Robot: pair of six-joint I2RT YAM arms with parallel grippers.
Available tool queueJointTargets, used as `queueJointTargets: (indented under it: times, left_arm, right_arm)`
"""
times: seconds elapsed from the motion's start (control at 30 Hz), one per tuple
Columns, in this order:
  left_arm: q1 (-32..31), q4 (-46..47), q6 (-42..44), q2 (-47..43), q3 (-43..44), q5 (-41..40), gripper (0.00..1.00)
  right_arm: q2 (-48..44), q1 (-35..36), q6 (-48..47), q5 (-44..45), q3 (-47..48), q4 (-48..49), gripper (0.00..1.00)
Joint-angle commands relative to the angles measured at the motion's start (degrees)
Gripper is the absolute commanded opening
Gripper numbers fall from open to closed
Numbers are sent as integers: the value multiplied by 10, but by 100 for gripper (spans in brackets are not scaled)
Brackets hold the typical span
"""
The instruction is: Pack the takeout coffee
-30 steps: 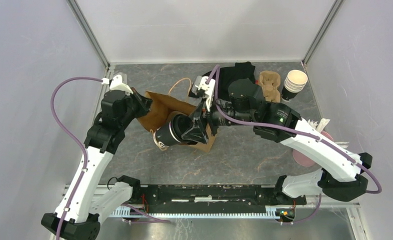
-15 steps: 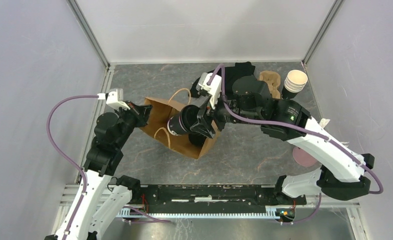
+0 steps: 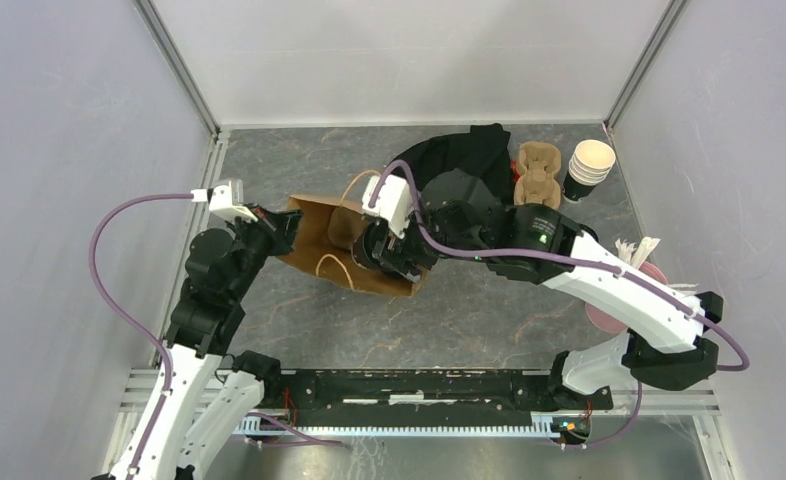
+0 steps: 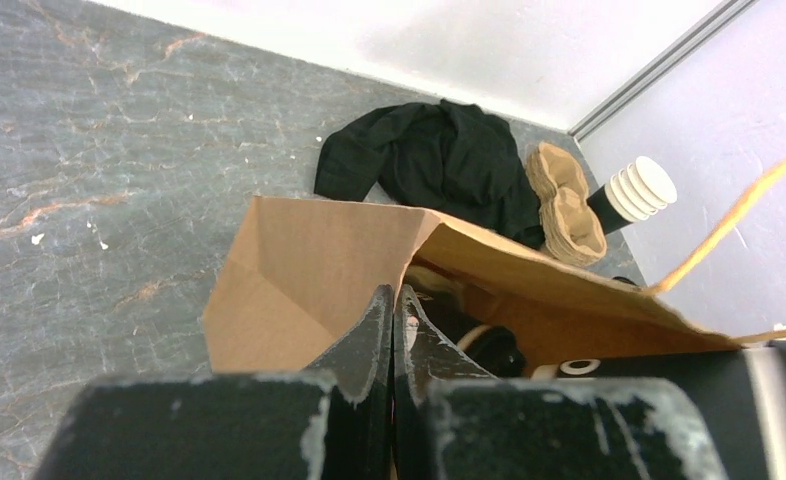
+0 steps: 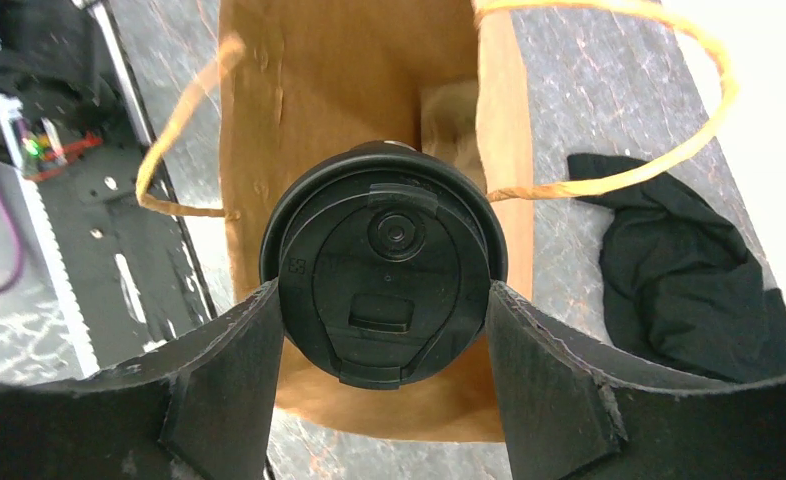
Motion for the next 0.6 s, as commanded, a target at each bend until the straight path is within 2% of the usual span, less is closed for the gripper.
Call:
queueJointTargets:
  times: [0.0,0.37,0.57]
  left_arm:
    - [1,43,4,-32,-13,-10,2]
    - [1,92,34,-72,-74,22,2]
    - [1,114,23,-92,-106,23,2]
  right_arm:
    - [-24,21,-65,79,-38,24,0]
    - [-8,56,-63,117,-61,83,0]
    - [-16,67,-72,150,-79,101,0]
